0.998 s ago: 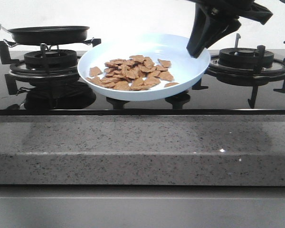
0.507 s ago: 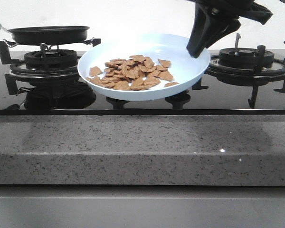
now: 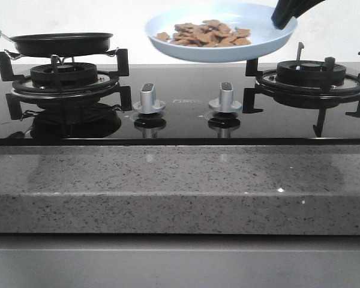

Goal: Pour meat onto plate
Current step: 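Lower the plate between the burners and open the right gripper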

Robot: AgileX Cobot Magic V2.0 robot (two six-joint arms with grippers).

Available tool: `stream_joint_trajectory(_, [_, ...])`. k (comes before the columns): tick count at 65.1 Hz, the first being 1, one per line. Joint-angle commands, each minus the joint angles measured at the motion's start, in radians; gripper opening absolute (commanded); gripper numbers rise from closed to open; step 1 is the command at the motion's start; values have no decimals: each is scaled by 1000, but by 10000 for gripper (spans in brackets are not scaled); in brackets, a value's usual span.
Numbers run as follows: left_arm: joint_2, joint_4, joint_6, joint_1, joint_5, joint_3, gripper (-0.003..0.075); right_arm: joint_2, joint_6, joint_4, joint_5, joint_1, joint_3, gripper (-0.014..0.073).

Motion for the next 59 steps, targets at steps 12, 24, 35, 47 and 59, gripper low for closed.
stream_joint_trajectory(12, [-6,7,-9,-9,-66,-26,513,168,-2,118,60,-8,-306,-69])
stream_joint_trajectory(24, [-6,7,-9,-9,-66,-26,513,298,-2,191,79,-8,-455,-69])
stream_joint_trajectory(35, [-6,7,-9,-9,-66,-26,513,376,-2,202,86,-6,-521,-69])
stream_joint_trajectory(47, [-6,7,-9,-9,-66,-26,513,415,-2,191,94,-5,-535,-69])
stream_joint_trajectory(59, [-6,7,-9,-9,-66,-26,513,437,-2,180,115,-5,-536,-69])
